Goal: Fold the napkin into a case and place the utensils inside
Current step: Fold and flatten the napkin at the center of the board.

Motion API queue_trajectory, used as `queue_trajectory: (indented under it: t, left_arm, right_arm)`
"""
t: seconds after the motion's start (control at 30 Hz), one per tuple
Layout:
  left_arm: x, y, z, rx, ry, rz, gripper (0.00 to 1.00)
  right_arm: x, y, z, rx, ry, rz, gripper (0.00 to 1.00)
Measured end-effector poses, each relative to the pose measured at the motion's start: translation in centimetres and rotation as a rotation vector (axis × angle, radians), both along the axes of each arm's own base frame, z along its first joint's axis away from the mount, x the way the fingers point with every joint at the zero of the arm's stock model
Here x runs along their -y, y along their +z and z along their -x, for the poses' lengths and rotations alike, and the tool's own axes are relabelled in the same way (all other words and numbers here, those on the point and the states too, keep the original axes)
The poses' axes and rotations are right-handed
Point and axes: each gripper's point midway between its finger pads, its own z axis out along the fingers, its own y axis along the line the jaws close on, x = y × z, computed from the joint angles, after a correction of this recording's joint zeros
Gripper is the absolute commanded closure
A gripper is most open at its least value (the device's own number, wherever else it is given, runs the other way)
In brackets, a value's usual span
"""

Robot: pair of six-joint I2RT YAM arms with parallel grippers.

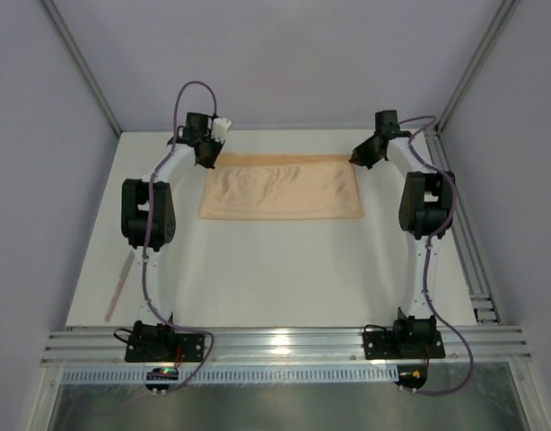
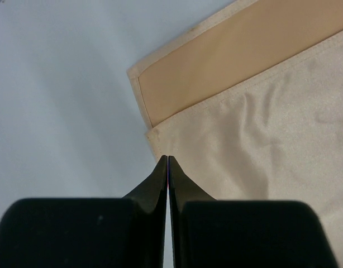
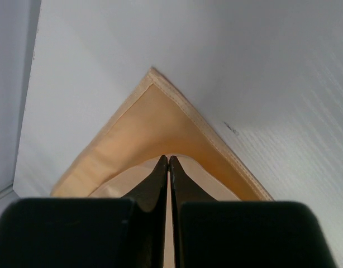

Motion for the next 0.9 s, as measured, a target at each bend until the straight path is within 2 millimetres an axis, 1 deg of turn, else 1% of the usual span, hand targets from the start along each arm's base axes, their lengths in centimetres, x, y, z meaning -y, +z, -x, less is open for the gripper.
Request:
queue_trajectory:
  t: [0.13,0.27,0.3,0.37,0.4,0.47,0.5,0.53,0.6,0.63,0.67,0.7,0.73,0.77,0.8,0.83,0.9]
  left_arm:
    - [0.0,-0.4,-0.9,0.009,0.022,0.003,1.0]
    - [0.0,-0.4,-1.5,0.017,0.033,0.01,1.0]
    - [0.2,-0.3,-1.5,0.017,0.027,0.014,0.88]
    - [0.4,0.1,-1.7,0.009,0.014,0.019,0.71]
    - [0.6,0.2,-1.9,0.006,0.007,0.025,0.64]
    - [0.9,0.7,-2.7,-0.004,0.005,0.049,0.6]
    - [1.1,0.8,-3.2,-0.005,0.006,0.064,0.52]
    - [1.1,0.7,-3.5,-0.014,0.015,0.082,0.48]
    - [0.9,0.1,-3.3,-0.048,0.03,0.107,0.4]
    - [0.7,-0.4,-2.7,-0.079,0.039,0.114,0.38]
    - [0.4,-1.0,-2.1,-0.112,0.053,0.121,0.37]
    - [0.1,-1.6,-1.5,-0.14,0.064,0.124,0.36]
    - [-0.1,-2.1,-1.0,-0.162,0.074,0.126,0.36]
    - [-0.2,-2.7,-0.5,-0.188,0.088,0.129,0.35]
    - [-0.3,-3.3,0.2,-0.216,0.098,0.13,0.34]
    - [-0.5,-3.7,0.8,-0.243,0.106,0.13,0.33]
    - [-0.5,-4.1,2.0,-0.29,0.123,0.14,0.3]
  right_arm:
    - [0.3,-0.8,-0.5,-0.011,-0.025,-0.001,0.97]
    - [0.3,-1.0,-1.0,-0.009,-0.038,-0.007,0.97]
    - [0.3,-0.9,-1.1,-0.007,-0.039,-0.008,0.97]
    - [0.3,-0.8,-1.1,-0.005,-0.04,-0.009,0.97]
    - [0.3,-0.7,-1.2,-0.003,-0.04,-0.01,0.97]
    - [0.3,-0.7,-1.2,-0.003,-0.04,-0.01,0.97]
    - [0.3,-0.7,-1.2,-0.003,-0.04,-0.01,0.97]
    - [0.2,-0.7,-1.2,-0.003,-0.039,-0.009,0.97]
    - [0.2,-0.7,-1.2,-0.002,-0.037,-0.009,0.97]
    - [0.3,-0.7,-1.2,-0.002,-0.037,-0.009,0.95]
    - [0.2,-0.7,-1.2,-0.002,-0.036,-0.008,0.85]
    - [0.2,-0.7,-1.2,-0.001,-0.034,-0.007,0.6]
    - [0.2,-0.5,-1.2,-0.001,-0.032,-0.005,0.53]
    - [0.3,-0.3,-1.3,0.003,-0.02,0.006,0.49]
    - [0.5,0.1,-1.3,0.008,-0.008,0.023,0.4]
    - [0.7,0.5,-1.4,0.015,0.004,0.043,0.35]
    - [1.3,1.5,-1.5,0.038,0.036,0.104,0.29]
